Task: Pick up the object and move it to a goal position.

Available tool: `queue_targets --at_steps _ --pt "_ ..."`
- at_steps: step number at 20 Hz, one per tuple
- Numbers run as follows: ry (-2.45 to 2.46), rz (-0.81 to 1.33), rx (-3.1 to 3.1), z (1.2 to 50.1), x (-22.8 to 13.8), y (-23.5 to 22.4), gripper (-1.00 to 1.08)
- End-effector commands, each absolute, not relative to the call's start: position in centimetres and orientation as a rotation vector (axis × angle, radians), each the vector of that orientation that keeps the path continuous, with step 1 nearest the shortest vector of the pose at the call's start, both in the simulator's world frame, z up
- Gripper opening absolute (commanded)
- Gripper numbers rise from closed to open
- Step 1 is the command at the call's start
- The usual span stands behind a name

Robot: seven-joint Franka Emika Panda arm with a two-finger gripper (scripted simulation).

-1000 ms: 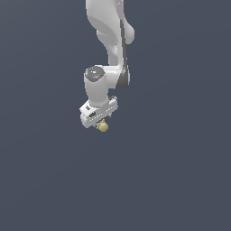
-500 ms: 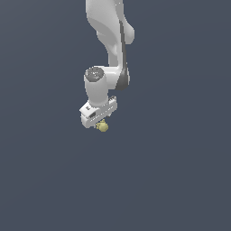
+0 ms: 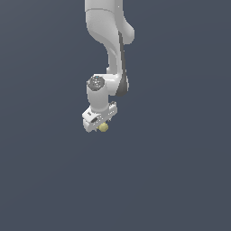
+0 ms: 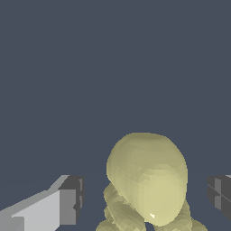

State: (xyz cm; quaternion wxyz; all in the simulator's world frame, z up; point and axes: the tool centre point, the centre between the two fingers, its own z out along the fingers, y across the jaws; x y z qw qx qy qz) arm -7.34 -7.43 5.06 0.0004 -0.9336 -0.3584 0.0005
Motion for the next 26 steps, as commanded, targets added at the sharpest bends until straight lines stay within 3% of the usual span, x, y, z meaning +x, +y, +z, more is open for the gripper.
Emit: queue_targets --at_steps 1,4,5,18,26 --pt "-1.127 0.0 -2.932 4.4 -7.3 -7.4 1.0" --pt "-1.127 0.0 -2.932 4.1 -7.3 -7.5 1.0" --pt "-1.127 0.0 -2.932 4.1 -7.3 -7.5 -1.0" --pt "-1.127 -0.001 -2.934 4.5 -7.2 -7.5 -1.0" --pt "-1.127 -0.001 -2.933 7.6 -6.4 -7.0 -1.0"
